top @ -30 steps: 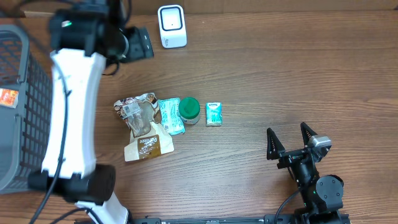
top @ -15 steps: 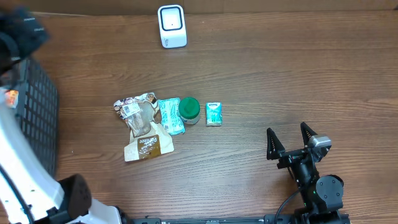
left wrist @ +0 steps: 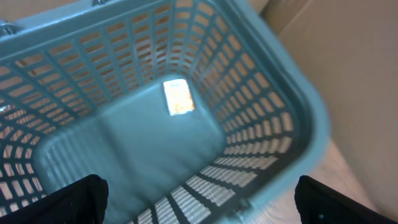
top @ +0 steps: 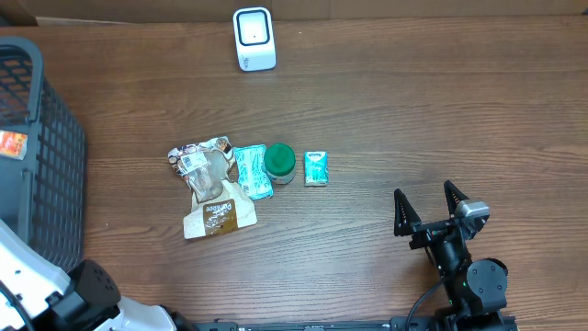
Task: Scan the item barcode
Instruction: 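Move the left gripper into the basket and grasp the orange Kleenex pack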
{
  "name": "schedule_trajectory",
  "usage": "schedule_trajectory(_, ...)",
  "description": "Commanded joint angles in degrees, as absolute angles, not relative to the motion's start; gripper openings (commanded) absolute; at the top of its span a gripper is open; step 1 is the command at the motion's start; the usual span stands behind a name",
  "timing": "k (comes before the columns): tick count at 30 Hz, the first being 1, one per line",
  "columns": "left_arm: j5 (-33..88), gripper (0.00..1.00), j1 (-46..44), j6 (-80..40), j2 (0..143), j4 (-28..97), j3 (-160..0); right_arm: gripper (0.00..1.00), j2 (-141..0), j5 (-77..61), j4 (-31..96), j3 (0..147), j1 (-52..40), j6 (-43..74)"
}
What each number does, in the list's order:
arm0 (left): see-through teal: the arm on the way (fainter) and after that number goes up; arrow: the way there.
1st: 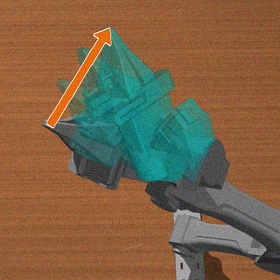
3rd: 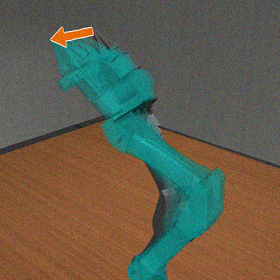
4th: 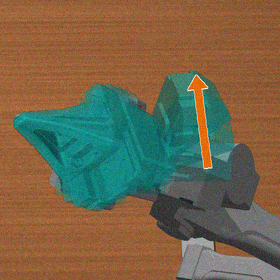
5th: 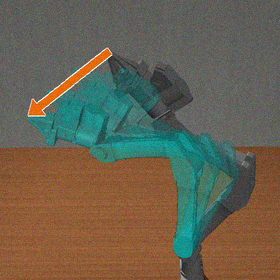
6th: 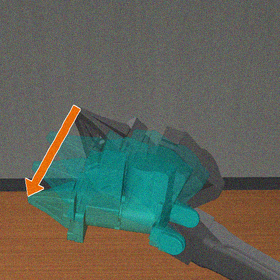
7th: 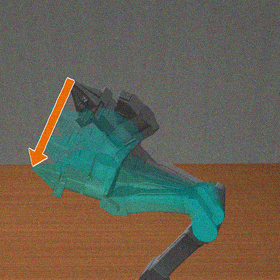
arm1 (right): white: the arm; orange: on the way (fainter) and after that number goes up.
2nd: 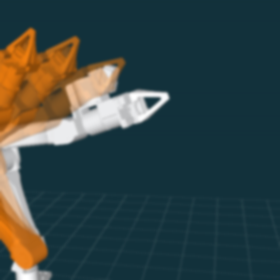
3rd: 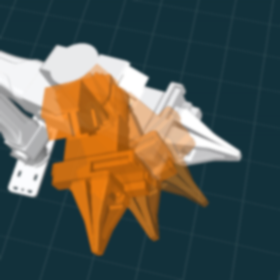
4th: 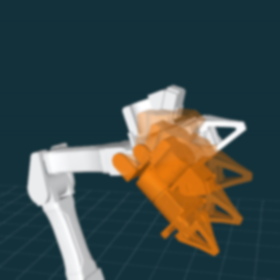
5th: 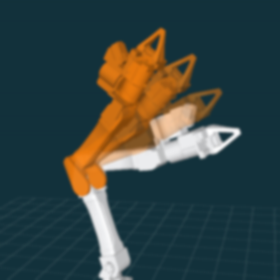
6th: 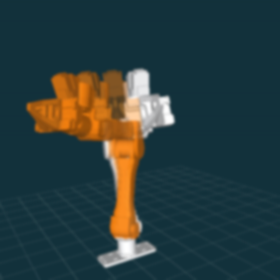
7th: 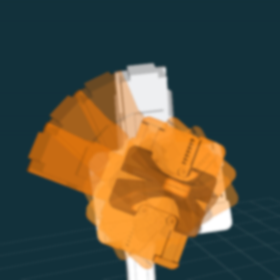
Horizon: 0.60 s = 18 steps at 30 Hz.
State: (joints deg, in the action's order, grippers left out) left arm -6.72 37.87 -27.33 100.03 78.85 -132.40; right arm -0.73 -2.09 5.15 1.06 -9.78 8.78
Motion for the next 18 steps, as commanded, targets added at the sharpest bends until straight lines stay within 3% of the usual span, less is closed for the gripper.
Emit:
schedule_trajectory(1, -8.1, 1.0, 39.1, -23.7, 100.1, 74.7, -125.2, 1.0, -0.2, -1.6, 4.8, 0.5, -9.6, 8.6)
schedule_trajectory(4, -8.1, 1.0, 39.4, -18.9, 100.5, 69.4, -118.7, 1.0, -0.2, -1.6, 4.8, 0.5, -9.6, 8.6)
schedule_trajectory(7, -8.0, 0.89, 39.4, -14.8, 102.3, 64.2, -114.0, 1.0, -0.2, -1.6, 4.8, 0.5, -9.6, 8.6)
schedule_trajectory(18, -8.8, 0.77, 40.1, -15.5, 115.4, 56.2, -113.6, 1.0, -0.2, -1.5, 4.8, 0.5, -9.6, 8.6)
